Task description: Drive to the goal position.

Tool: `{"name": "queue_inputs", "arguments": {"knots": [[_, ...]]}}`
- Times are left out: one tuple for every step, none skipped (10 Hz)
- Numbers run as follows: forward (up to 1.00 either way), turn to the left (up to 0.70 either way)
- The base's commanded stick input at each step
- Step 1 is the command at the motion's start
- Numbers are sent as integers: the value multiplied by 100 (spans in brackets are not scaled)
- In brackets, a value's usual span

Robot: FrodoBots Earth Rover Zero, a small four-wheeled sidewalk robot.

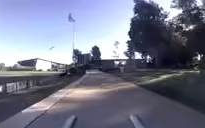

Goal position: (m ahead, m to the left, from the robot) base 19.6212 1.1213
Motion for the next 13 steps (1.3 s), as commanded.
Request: {"name": "queue_inputs", "arguments": {"knots": [[100, 0], [100, 0], [100, 0], [100, 0], [100, 0], [100, 0], [100, 0], [100, -8], [100, -20], [100, -27], [100, -27], [100, -27], [100, -17]]}}
